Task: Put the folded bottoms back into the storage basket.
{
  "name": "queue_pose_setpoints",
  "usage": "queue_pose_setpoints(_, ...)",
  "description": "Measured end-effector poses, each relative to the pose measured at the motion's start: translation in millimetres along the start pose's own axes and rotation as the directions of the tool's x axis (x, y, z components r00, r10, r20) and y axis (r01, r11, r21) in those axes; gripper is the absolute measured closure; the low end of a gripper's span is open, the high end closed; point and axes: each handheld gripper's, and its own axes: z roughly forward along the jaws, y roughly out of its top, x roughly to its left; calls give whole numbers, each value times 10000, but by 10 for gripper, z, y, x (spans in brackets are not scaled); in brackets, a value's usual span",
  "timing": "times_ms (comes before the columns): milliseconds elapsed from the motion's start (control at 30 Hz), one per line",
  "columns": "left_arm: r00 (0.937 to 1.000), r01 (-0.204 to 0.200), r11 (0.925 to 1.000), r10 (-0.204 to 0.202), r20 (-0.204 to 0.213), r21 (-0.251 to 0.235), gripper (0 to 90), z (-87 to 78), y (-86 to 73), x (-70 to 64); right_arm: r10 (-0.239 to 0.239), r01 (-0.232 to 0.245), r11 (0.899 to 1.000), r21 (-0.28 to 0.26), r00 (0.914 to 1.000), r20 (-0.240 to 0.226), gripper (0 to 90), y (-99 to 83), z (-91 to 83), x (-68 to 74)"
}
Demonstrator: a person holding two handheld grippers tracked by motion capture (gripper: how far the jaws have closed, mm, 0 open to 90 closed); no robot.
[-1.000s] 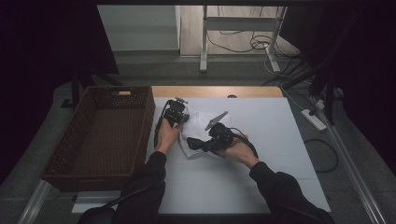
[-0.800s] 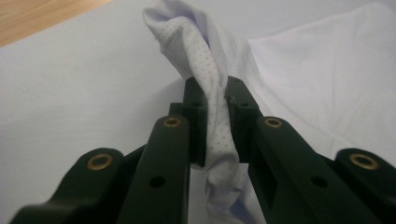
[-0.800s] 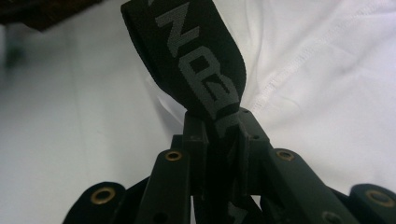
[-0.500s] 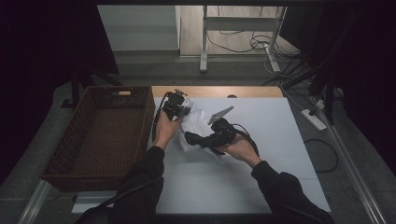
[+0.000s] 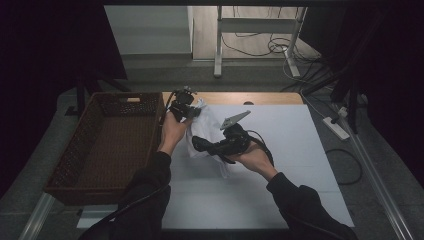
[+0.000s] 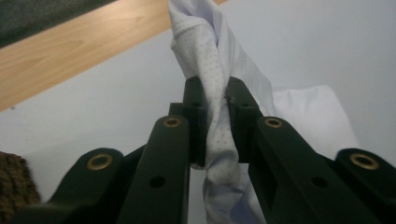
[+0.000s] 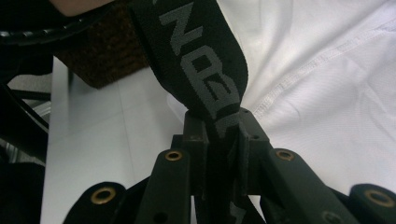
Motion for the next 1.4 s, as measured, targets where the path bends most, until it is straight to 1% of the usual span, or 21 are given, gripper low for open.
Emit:
queue_pose_setpoints(200, 9998, -190, 9998, 189, -64, -113, 804, -165, 72, 17, -36, 30, 9991, -420, 9999, -150, 775, 94, -42, 69)
queue_pose_setpoints(400, 9999, -120, 9992, 119, -41, -387, 804, -328, 114, 73, -83, 60, 9973, -732, 9995, -311, 775, 194, -36, 118)
queue_pose_setpoints(567, 9999, -142, 9979, 137, -78, -632, 804, -456, 123, 125, -171, 133, 9955, -937, 9991, -398, 775, 294, -1, 175)
queue_pose_setpoints(833, 9997, -88, 9957, 65, -255, -926, 804, -657, 113, 259, -340, 278, 9925, -1193, 9982, -500, 775, 454, 52, 235)
queue_pose_setpoints(1133, 9992, 152, 9906, -202, -359, -1358, 805, -878, 73, 436, -525, 429, 9879, -1490, 9968, -609, 775, 659, 135, 314)
queue_pose_setpoints(1300, 9990, 169, 9880, -232, -395, -1536, 807, -1016, 72, 521, -617, 494, 9850, -1653, 9957, -697, 775, 769, 198, 358)
queue_pose_setpoints(1400, 9987, 92, 9868, -170, -470, -1620, 809, -1090, 74, 557, -687, 549, 9830, -1752, 9949, -738, 775, 825, 234, 383)
